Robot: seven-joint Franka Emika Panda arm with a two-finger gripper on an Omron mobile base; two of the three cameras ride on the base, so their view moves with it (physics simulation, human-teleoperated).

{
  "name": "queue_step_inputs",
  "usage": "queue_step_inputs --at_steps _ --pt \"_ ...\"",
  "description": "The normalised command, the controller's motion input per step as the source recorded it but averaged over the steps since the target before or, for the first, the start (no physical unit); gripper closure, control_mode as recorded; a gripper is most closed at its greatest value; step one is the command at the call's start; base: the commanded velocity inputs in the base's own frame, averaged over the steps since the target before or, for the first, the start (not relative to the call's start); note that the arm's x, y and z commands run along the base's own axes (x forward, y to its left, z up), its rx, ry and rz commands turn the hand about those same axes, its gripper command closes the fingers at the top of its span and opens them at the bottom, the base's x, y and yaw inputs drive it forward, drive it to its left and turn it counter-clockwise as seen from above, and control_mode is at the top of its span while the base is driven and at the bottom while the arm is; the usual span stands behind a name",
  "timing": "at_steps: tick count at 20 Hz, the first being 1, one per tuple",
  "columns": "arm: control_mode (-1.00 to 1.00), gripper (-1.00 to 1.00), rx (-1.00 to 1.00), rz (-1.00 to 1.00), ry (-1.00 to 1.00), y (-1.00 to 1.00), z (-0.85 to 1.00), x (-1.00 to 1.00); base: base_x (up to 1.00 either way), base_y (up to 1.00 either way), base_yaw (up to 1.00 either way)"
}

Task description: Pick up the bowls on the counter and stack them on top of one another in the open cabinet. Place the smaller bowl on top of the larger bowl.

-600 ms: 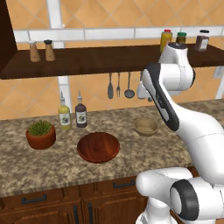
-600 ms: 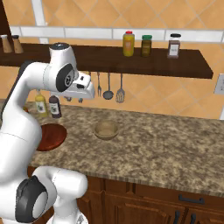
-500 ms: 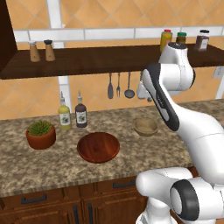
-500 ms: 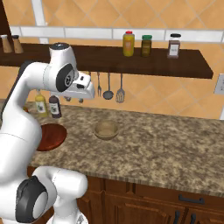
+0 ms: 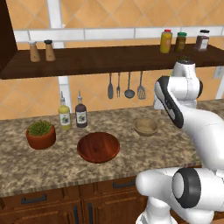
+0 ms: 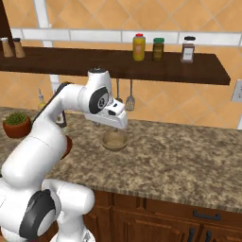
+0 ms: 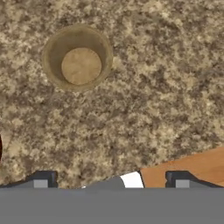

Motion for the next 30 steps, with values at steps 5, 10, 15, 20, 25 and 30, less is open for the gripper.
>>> queue_step_inputs --at_steps 5,10,15,20,25,30 --pt "-1.0 -1.0 0.03 -0.12 0.09 -0.54 -0.82 0.33 0.0 0.0 0.0" --pt "-1.0 -1.0 0.05 0.0 0.03 0.06 -0.63 0.33 0.0 0.0 0.0" --pt "-1.0 -1.0 0.04 0.0 0.01 0.19 -0.52 0.51 0.0 0.0 0.0" --pt "-1.0 -1.0 0.0 -0.01 0.0 0.03 -0.39 0.64 0.0 0.0 0.0" --pt "-1.0 -1.0 0.0 -0.03 -0.01 0.0 -0.36 0.49 0.0 0.0 0.0" --pt "-1.0 -1.0 0.0 -0.01 -0.02 0.0 -0.51 0.25 0.0 0.0 0.0"
